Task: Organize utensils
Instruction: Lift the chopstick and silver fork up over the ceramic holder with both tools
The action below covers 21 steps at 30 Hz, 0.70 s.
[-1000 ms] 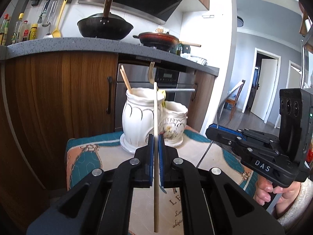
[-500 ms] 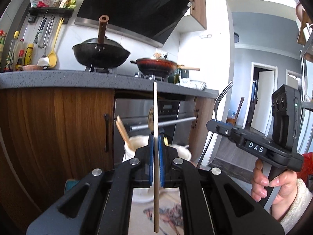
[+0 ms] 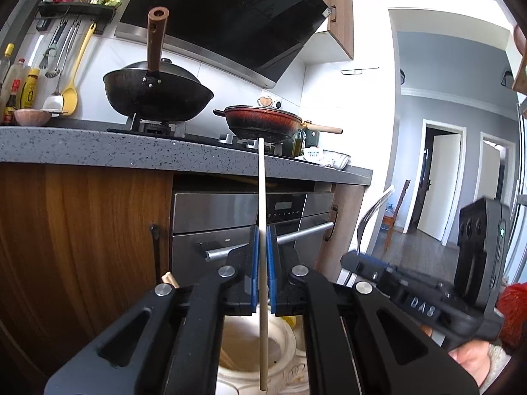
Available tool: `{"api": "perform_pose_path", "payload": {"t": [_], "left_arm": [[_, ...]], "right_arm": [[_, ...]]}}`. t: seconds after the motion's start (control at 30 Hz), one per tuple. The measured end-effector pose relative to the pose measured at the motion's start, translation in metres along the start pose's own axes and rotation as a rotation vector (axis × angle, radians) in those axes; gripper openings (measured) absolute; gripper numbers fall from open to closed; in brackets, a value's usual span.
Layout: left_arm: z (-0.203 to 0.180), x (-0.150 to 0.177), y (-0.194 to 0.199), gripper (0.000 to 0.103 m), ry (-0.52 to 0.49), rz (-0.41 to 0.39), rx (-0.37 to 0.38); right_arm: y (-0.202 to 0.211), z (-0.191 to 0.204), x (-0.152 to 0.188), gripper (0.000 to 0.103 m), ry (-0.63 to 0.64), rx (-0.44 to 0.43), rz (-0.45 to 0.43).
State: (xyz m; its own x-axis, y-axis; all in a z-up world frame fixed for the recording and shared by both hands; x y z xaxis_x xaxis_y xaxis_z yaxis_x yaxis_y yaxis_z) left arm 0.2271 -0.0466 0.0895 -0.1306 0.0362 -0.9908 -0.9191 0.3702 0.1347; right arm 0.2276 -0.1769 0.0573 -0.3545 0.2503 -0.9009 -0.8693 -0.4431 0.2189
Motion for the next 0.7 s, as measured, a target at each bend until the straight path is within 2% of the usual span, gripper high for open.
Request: {"api": "perform_pose_path", "payload": {"t": [0.33, 0.47, 0.7], "left_arm": [[0.002, 0.023, -0.02, 0.004, 0.021, 0.007, 0.014], [-0.003, 0.035, -0.01, 0.004, -0.023, 0.012, -0.006], [0.004, 0.045, 0.015, 0.007, -0.045, 0.029, -0.062]], "right_arm": [[-0.017, -0.012, 0.022, 0.006, -0.001, 0.02, 0.068], [-0.019, -0.013, 0.029, 0.006, 0.008, 0.025, 0.088], [-0.022, -0.013, 0.038, 0.006, 0.016, 0.033, 0.114]]}}
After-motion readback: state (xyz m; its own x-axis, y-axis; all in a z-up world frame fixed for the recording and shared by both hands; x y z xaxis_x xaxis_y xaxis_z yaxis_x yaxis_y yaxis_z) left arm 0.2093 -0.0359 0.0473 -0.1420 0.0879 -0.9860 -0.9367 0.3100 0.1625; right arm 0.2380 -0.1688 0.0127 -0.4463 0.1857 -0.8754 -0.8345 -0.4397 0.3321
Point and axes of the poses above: each gripper's, at about its wrist camera, not at the fingertips, and y roughly against the way its jaws point, z to its left, x to its underside, the point moved 10 cm from there along -y, roughly the way its jaws point, and after that the axes turned 9 degrees about -y, right-handed, at the moved point
